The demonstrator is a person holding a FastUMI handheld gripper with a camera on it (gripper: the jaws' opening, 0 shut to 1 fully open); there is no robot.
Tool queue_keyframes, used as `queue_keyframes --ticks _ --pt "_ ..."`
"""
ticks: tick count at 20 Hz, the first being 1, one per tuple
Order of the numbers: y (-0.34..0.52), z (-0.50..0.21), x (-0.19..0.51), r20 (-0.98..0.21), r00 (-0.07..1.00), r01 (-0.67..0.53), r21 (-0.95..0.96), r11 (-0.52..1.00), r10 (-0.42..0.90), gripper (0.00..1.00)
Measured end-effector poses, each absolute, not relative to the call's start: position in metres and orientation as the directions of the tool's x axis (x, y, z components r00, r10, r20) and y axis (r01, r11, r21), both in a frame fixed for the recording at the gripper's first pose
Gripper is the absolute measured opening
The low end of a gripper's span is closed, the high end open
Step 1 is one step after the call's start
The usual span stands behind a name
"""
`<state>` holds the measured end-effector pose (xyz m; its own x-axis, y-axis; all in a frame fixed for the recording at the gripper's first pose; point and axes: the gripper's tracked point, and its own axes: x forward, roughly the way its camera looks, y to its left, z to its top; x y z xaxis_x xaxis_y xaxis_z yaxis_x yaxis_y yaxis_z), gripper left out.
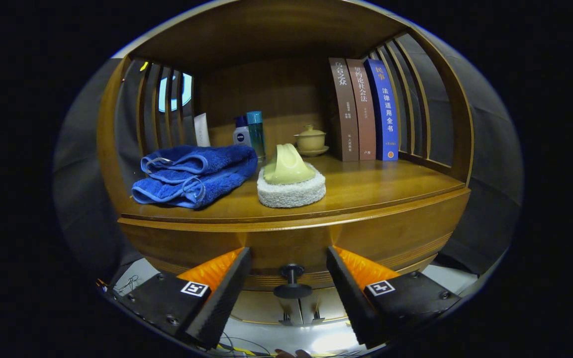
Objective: Pull open the drawer, take out the items inside it, and place them on the countertop above the cabinet.
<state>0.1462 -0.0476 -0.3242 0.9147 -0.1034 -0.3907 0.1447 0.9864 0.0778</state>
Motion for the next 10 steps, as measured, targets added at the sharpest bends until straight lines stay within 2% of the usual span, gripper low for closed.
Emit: queue_keyframes --ticks 10 --pt "-0.040 -0.306 0.123 -0.384 0.920 0.123 0.082 0.989 -0.083 1.00"
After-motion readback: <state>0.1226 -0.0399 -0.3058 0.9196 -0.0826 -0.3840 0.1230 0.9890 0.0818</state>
